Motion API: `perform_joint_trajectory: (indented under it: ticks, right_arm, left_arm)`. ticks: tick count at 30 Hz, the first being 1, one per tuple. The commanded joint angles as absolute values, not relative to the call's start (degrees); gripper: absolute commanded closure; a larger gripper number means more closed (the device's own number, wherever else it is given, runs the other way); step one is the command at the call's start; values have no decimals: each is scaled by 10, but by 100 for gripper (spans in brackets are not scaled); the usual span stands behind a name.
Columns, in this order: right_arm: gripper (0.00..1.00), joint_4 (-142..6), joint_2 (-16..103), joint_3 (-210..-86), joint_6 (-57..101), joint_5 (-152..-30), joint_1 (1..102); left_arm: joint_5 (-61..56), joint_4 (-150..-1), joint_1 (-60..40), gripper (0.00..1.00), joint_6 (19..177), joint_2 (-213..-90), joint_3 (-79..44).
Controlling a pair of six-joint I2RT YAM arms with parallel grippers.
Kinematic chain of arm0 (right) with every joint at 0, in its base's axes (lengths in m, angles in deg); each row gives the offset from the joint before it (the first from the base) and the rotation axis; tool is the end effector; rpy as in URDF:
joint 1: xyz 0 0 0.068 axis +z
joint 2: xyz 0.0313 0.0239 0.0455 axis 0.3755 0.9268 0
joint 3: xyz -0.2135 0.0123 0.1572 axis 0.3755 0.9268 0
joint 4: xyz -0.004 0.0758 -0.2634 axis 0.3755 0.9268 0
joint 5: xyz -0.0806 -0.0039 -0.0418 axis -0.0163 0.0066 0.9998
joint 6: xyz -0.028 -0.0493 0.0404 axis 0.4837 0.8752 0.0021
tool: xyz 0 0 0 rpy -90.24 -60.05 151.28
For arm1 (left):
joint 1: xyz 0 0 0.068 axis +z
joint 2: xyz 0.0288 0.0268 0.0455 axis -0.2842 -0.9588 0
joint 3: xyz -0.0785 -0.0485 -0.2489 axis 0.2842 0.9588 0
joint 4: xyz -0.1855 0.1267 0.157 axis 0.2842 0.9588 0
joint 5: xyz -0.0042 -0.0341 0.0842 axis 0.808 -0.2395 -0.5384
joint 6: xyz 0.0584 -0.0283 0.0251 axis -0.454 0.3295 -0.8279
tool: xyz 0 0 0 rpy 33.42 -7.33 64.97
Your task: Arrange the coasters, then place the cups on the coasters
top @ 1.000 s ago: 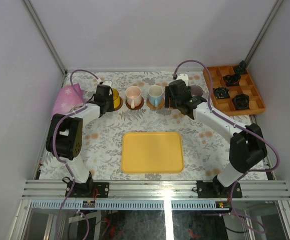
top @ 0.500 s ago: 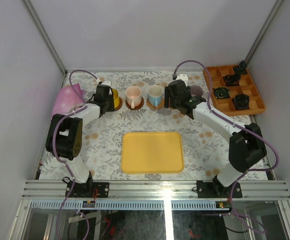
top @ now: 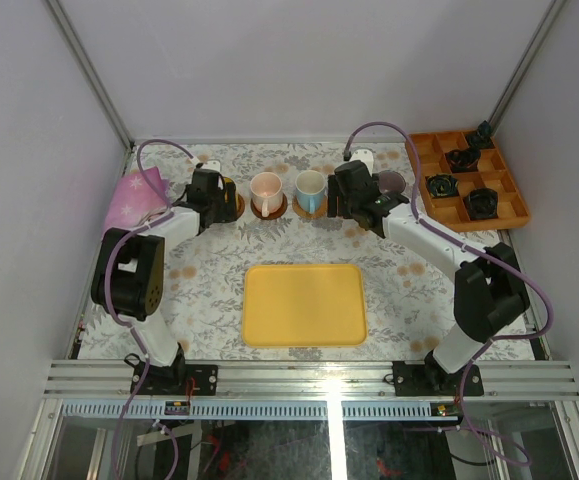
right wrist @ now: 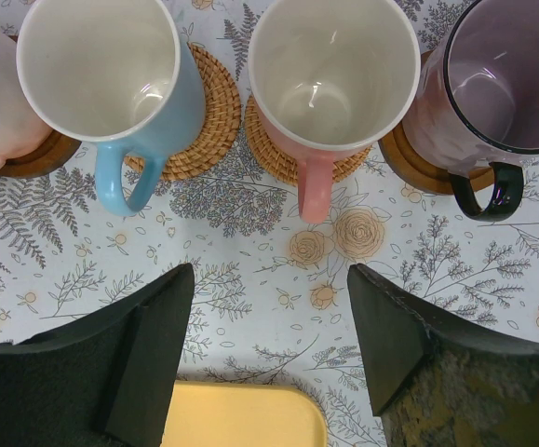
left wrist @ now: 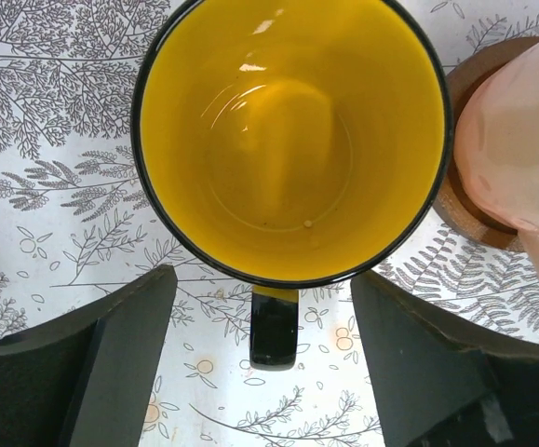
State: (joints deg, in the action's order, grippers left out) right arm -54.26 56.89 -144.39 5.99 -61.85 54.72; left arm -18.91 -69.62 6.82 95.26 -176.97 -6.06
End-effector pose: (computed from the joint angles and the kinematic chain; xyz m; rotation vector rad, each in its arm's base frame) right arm 0.3510 0.2006 0.2487 0.0179 2.1732 0.1413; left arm 0.3937 -0.0591 0.1540 -0.0447 2.3263 0.0075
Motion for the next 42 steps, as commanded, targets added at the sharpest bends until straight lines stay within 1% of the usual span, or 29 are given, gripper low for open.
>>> perform_joint_trajectory:
  ticks: [1,4,9,13,14,17,21,27,31,35,42]
  right_arm:
    - [25,-556,565,-1476,60,-622,544]
    - [25,-556,560,-1480,64,-612,543]
    - [23,-563,544,-1486,73,-594,525]
    - [20,-568,524,-1477,65,-601,463]
    - [18,-568,520,-1475,63,-606,445]
    - [0,-556,505,-1467,52,-607,382]
    - [1,-551,474,-1448,32,-603,297]
    - [1,-562,409,-1409,25,-527,224]
    - [1,-585,358,-1371,30,-481,199]
    - [1,-611,320,-1345,55,-453,197]
    - [1,-601,311,-1344,77,-428,197]
  left_arm:
    - [-199,-707,70,20,955,-1737,-65]
    - [-200,-693,70,11,954,-1718,-71]
    - [-210,-671,70,1,955,-1670,-85]
    - [-243,-641,71,0,969,-1636,-105]
    - [-258,-629,71,0,976,-1631,-110]
    - [-331,-583,72,0,1010,-1616,-130]
    - [-405,-523,84,0,1036,-1587,-147]
    - [-441,-470,142,0,1086,-1528,-149]
    - [-403,-439,197,0,1123,-1499,-142]
    - [-384,-433,209,0,1124,-1476,-128]
    - [-466,-406,210,0,1167,-1462,-106]
